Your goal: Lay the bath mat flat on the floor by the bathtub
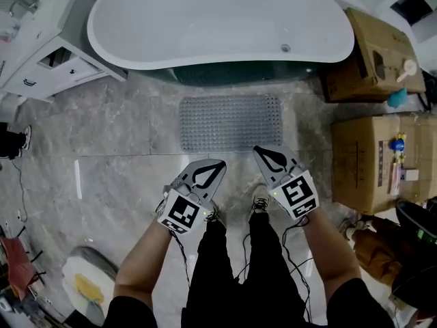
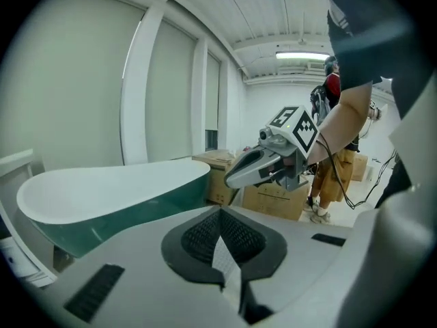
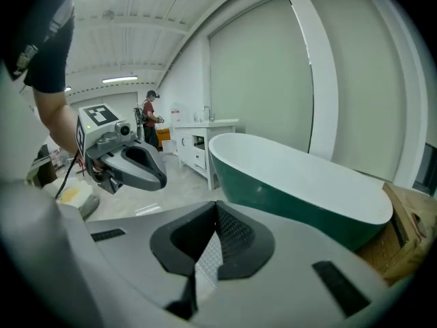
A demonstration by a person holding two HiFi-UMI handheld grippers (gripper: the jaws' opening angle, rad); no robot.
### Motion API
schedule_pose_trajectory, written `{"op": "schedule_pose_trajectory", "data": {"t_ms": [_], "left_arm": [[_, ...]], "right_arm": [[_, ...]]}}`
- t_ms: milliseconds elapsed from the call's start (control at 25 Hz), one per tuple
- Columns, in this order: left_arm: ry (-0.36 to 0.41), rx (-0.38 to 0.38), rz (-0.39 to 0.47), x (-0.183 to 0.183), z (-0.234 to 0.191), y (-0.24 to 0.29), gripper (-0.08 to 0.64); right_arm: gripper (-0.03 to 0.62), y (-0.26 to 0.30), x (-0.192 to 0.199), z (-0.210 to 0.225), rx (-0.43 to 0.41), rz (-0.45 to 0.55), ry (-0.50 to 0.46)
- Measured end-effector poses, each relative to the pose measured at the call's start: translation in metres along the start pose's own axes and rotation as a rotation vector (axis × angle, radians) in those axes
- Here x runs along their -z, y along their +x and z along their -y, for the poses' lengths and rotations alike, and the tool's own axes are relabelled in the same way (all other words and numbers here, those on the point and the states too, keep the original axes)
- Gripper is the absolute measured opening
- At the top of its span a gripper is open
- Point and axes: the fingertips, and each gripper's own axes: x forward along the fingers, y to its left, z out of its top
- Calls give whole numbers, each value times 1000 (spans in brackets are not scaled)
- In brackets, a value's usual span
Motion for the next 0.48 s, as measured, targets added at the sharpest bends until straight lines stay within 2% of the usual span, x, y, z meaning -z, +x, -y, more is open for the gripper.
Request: {"op": "schedule_pose_trajectory", "data": {"t_ms": [160,480], "left_arm": [[1,-4,9,-49,13,-42,15],[-1,-64,56,-135,44,-133,15]], "right_arm": [[17,-36,-55,-21,12,23,-11],[17,-111,-140,-76,35,96,-18]]}}
